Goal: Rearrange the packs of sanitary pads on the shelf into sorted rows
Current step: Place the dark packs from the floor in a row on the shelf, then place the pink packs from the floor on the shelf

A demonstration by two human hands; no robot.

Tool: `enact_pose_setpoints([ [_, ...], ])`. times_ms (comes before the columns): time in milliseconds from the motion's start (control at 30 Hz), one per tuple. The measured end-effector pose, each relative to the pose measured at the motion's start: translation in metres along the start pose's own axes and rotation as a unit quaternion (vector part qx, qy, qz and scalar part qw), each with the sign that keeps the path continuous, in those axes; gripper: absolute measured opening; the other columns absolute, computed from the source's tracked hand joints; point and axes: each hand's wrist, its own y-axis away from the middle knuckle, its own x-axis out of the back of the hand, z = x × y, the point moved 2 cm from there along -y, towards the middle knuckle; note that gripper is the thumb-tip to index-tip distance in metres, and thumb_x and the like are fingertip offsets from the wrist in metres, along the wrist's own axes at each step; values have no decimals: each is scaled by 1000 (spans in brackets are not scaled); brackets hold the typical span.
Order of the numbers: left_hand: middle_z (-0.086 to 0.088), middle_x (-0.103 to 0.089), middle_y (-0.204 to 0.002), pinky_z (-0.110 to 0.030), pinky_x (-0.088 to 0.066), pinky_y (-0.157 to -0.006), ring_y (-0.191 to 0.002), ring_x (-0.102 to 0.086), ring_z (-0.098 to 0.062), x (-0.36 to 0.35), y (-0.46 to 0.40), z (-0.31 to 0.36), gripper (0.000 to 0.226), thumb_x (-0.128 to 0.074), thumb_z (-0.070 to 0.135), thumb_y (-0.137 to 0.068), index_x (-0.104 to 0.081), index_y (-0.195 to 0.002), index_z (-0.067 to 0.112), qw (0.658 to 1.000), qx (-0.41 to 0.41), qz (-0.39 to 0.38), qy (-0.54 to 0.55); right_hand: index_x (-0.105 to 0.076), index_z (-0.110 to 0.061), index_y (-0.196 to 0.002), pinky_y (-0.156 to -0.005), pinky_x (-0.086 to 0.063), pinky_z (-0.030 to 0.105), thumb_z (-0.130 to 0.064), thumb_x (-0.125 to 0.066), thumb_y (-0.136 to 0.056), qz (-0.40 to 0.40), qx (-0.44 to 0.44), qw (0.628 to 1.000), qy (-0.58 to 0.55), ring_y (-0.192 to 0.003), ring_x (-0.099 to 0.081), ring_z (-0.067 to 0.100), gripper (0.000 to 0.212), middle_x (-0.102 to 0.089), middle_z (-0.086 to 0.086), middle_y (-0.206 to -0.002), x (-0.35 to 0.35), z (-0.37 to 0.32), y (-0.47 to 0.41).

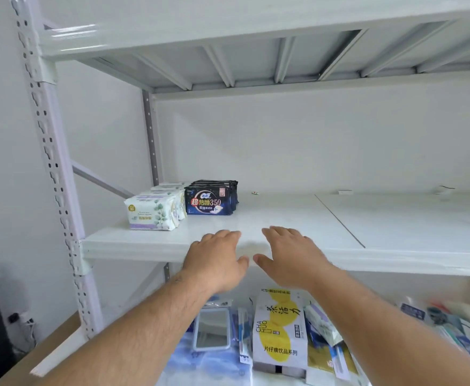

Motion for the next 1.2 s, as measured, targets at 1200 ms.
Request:
enact_pose_setpoints([
  [1200, 5, -41, -149, -41, -41, -104, -133, -41, -23, -238, 291, 135, 56, -46, 45, -94, -36, -146, 27, 954, -113, -276, 23, -35, -19, -148, -106, -41, 43, -49, -50, -97, -275, -209, 938, -40, -133, -43, 28, 60, -41, 4, -149, -183, 80, 417],
])
